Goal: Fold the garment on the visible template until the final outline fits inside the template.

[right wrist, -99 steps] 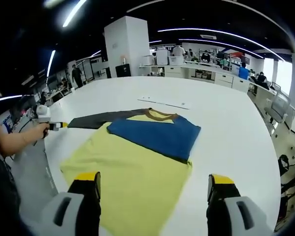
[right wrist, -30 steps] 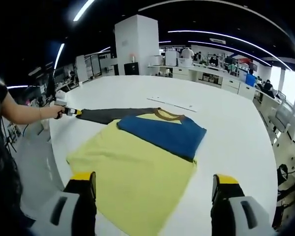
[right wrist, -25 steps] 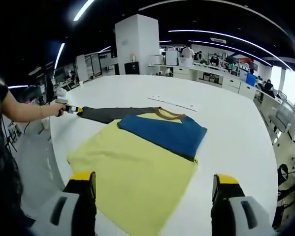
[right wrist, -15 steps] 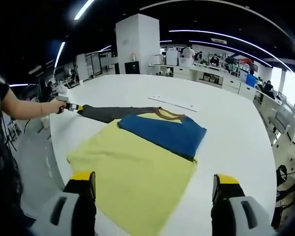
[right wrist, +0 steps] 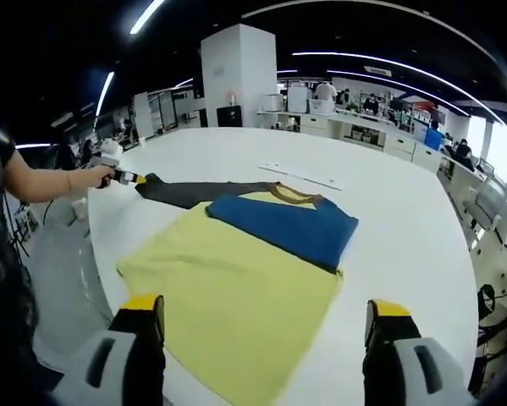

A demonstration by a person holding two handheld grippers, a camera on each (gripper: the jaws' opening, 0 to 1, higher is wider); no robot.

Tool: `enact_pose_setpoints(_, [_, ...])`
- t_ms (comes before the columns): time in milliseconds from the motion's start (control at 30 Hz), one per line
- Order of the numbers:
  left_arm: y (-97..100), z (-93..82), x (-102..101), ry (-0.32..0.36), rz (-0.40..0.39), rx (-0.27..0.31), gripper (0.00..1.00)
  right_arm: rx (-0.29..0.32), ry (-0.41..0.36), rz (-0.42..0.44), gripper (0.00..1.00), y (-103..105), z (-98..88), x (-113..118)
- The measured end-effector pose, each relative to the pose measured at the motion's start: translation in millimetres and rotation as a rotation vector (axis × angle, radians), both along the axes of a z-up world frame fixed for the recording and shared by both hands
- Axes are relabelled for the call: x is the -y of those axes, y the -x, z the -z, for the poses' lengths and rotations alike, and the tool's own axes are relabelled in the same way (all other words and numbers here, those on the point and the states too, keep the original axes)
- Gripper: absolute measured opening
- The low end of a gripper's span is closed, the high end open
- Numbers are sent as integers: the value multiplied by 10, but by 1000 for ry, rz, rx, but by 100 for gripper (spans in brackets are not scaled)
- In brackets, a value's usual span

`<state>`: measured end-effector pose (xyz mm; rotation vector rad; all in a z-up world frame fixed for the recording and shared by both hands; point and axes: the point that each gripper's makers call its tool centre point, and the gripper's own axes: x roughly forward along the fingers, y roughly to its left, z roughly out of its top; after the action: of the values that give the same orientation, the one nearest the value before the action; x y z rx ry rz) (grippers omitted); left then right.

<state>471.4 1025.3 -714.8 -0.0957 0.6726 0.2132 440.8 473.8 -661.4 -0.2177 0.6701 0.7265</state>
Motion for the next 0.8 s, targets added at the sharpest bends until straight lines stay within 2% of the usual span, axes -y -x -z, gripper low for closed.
enact_pose_setpoints(267, [-95,-149,228,14,50,29,2,8,-4,-23,99,11,2,-40])
enact_pose_setpoints(467, [-155,-245,417,72,76,55,2,12,-10,-42,99,35,13,-64])
enact_pose_setpoints(800, [-305,-446,708,65,150,83,1,13,-7,-65,99,86,58,-53])
